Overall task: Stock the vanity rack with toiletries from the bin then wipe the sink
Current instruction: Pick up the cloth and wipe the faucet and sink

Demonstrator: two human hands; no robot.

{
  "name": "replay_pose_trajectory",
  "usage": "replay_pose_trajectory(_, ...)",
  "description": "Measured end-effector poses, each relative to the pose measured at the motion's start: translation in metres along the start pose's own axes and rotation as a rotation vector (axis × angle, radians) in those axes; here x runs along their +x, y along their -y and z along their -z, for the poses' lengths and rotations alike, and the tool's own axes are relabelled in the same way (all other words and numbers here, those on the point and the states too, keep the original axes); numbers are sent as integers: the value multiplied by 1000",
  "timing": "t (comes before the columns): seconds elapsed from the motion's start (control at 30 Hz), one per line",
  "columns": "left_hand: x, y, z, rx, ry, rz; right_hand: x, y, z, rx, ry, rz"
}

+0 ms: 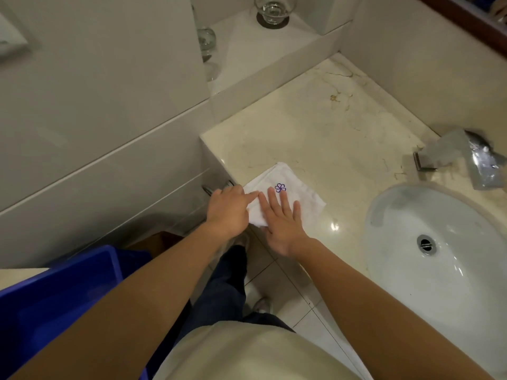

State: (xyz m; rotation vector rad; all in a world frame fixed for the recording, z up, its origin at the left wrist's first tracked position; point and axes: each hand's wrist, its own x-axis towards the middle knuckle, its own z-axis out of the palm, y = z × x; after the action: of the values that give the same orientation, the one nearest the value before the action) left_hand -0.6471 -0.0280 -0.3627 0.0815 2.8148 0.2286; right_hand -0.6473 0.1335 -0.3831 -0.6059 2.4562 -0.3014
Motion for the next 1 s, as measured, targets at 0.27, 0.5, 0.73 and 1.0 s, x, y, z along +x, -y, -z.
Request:
replay_pose_trajectory(0.27,59,45,30,73,-29,24,74,23,34,3,-7,-31)
replay_pose_trajectory(0.5,121,68,55,21,-12,100,141,26,70,35,-81,-33)
replay_pose_trajectory(0.73,171,59,65,-242,-98,180,183,3,108,4,-131,-35)
replay_pose_trajectory(1.0,207,46,63,-135,-163,75,202,-24,128,10,-196,-71)
